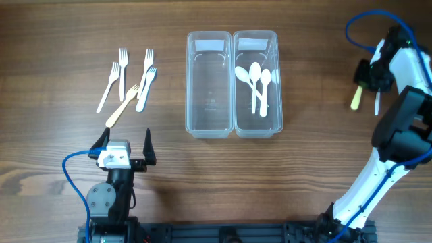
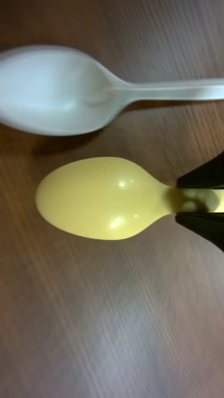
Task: Pack container
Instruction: 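Carry the yellow spoon and release it into the right container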
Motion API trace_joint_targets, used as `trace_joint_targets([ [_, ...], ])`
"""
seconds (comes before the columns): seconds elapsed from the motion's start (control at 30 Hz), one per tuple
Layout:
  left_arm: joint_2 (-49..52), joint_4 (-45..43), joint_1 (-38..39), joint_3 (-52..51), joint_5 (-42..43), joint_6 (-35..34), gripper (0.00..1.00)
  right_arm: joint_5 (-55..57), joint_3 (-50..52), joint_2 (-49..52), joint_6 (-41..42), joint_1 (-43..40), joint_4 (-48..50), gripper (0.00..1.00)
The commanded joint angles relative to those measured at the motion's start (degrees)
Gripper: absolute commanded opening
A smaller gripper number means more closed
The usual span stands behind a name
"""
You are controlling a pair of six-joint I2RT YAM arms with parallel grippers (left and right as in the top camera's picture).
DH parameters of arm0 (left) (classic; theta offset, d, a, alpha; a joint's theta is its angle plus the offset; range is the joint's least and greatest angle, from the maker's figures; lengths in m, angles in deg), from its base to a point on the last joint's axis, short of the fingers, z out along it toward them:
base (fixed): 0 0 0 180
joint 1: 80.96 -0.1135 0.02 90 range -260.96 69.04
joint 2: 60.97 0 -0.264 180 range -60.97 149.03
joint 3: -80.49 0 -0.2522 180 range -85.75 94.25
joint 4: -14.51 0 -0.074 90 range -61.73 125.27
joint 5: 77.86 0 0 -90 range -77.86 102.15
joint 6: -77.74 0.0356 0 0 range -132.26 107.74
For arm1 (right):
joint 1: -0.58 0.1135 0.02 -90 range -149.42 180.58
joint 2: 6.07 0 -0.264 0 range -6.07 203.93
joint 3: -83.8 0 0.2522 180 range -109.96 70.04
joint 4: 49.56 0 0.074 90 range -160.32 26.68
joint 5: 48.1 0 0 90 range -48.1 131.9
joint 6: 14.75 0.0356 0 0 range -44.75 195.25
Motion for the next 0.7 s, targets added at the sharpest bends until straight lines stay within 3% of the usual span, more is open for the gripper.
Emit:
trace_joint_targets([
  [0.0, -0.4, 0.0, -0.4, -0.4, 0.7, 1.3, 1.00, -2.0, -8.5, -0.4, 0.7, 1.1, -3.0, 0.04],
  [0.2, -0.4, 0.0, -0.4, -0.4, 0.7, 1.3, 1.00, -3.4, -12.9, -4.0, 2.0, 5.4, -5.7, 0.04],
  [0.67, -0.4, 0.0, -0.4, -0.4, 0.7, 1.3, 1.00, -2.7, -12.9, -12.0, 6.4, 27.6, -11.9, 0.04],
])
